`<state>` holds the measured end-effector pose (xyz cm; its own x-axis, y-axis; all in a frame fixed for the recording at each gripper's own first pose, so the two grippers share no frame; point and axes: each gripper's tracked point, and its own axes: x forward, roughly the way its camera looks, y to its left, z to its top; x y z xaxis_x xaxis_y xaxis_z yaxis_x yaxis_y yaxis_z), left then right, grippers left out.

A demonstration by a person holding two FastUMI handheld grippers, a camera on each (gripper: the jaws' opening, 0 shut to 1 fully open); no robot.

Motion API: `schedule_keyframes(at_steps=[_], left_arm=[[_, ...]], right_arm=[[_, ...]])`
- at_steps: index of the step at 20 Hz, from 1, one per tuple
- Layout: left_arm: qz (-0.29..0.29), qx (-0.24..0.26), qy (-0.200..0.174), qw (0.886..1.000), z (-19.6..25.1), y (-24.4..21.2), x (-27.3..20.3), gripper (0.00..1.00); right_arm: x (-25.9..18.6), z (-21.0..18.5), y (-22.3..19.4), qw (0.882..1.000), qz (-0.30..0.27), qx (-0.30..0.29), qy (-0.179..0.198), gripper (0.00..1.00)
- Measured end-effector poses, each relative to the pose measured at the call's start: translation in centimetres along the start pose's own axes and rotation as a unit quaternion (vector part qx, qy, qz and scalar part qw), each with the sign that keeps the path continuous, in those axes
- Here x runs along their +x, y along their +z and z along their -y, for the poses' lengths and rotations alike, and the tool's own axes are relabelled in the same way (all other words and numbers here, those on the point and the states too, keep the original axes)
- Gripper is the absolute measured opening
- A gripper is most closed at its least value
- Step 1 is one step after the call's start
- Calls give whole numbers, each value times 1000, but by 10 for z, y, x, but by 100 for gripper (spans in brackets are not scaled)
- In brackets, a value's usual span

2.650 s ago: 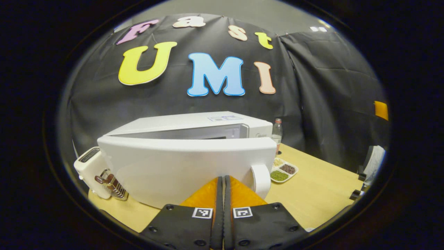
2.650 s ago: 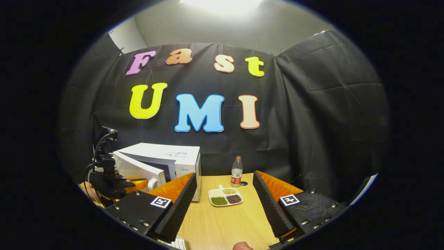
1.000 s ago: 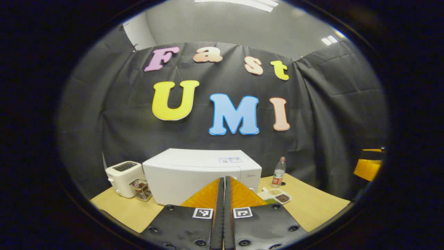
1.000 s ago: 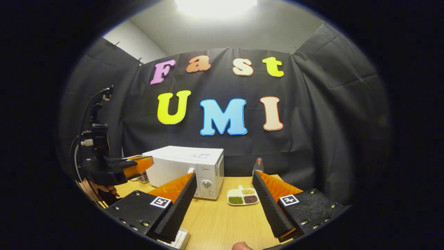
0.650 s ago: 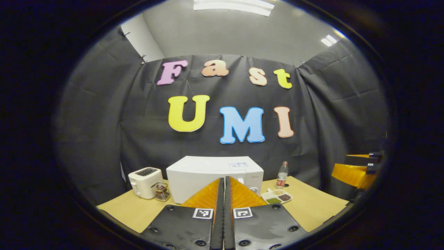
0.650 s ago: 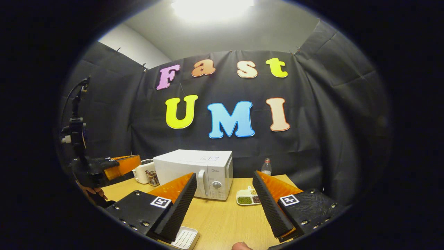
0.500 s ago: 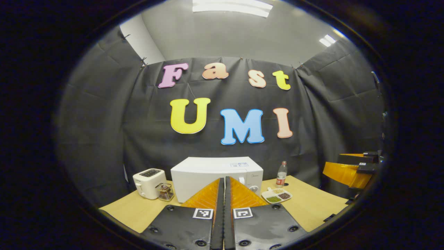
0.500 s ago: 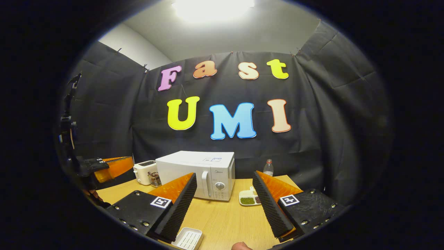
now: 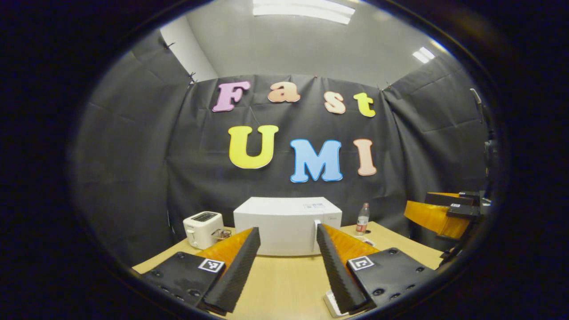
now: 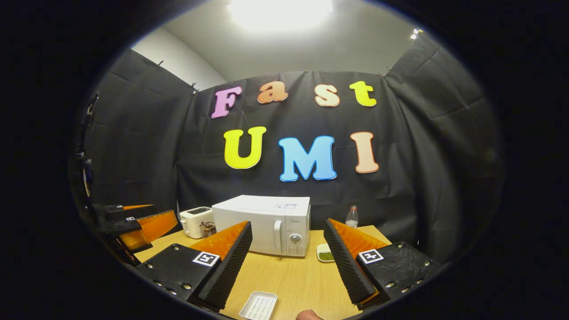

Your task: Open the microwave oven with the left hand, put the food in, and close the microwave oven.

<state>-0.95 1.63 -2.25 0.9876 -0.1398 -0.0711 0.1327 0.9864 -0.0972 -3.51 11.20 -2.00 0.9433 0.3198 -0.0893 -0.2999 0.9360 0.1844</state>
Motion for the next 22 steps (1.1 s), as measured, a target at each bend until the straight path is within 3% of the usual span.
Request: schedule_keyframes(at_steps=[1, 4, 18, 20, 22], left_arm=[[2, 1, 4, 1000, -6, 1, -2, 94], [10, 5, 12, 1000, -14, 8, -8, 99], [30, 19, 41, 999, -39, 20, -23, 98], [30, 22, 43, 998, -42, 21, -23, 94], [32, 21, 46, 998, -45, 22, -21, 99]], right_arm=[[-1, -3, 0, 1000, 0, -1, 1, 98], [-2, -9, 0, 1000, 2, 0, 0, 98], [2, -29, 11, 1000, 16, -10, 7, 98], [2, -30, 12, 1000, 18, -11, 4, 98], [3, -30, 12, 1000, 18, -10, 2, 98]])
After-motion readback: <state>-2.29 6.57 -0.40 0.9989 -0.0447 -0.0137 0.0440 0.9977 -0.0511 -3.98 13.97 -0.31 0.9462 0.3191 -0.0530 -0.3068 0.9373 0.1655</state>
